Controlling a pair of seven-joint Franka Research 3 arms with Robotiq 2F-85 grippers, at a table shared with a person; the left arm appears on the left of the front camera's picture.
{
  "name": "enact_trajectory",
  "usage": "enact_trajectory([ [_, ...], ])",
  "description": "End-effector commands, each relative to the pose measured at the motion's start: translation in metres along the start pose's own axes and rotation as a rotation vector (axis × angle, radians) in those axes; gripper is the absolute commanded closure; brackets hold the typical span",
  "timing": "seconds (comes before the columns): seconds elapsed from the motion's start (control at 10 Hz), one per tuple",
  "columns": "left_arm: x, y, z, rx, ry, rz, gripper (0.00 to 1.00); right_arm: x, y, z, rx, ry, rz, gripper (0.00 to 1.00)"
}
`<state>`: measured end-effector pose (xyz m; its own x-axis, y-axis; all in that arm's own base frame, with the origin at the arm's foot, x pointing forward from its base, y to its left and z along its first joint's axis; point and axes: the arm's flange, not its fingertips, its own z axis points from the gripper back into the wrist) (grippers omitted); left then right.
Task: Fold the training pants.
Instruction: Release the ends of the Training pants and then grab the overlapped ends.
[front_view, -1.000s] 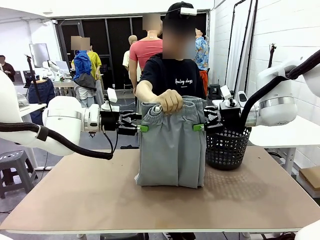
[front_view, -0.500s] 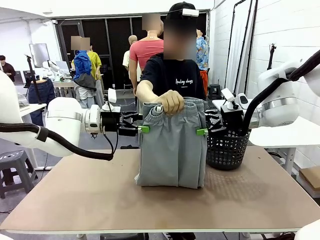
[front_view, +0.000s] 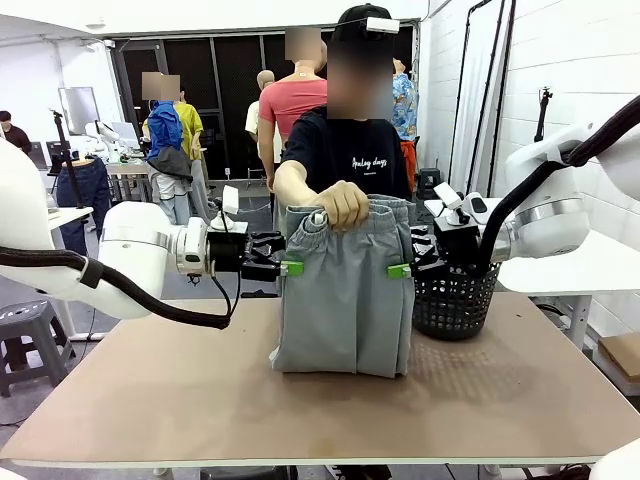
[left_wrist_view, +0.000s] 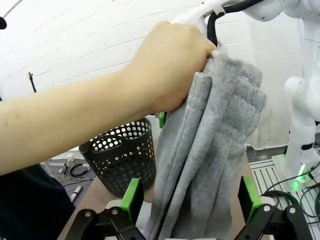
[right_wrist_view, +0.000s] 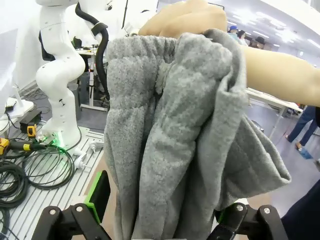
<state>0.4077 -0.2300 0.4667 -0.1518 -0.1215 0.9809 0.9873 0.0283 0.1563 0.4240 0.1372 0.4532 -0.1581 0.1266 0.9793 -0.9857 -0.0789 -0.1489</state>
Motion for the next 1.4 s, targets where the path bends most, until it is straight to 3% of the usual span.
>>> enact_trajectory([
  [0.0,0.003,0.000,-0.007,-0.039,-0.019,0.001,0.00,0.004,-0.008,-0.010,0.016,-0.034,-0.001,0.00],
  [0.3,0.008,0.001,-0.014,-0.068,-0.036,-0.004,0.00,0.011,-0.013,-0.022,0.038,-0.102,0.003,0.00],
  [1.0,0.007,-0.003,-0.029,-0.096,-0.050,0.029,0.00,0.017,-0.017,-0.045,0.095,-0.127,-0.047,0.00],
  [1.1,0.006,-0.002,-0.029,-0.079,-0.062,0.030,0.14,0.017,-0.018,-0.046,0.087,-0.123,-0.051,0.04],
  [1.3,0.005,-0.002,-0.029,-0.078,-0.058,0.035,0.53,0.019,-0.018,-0.043,0.075,-0.117,-0.061,0.44],
])
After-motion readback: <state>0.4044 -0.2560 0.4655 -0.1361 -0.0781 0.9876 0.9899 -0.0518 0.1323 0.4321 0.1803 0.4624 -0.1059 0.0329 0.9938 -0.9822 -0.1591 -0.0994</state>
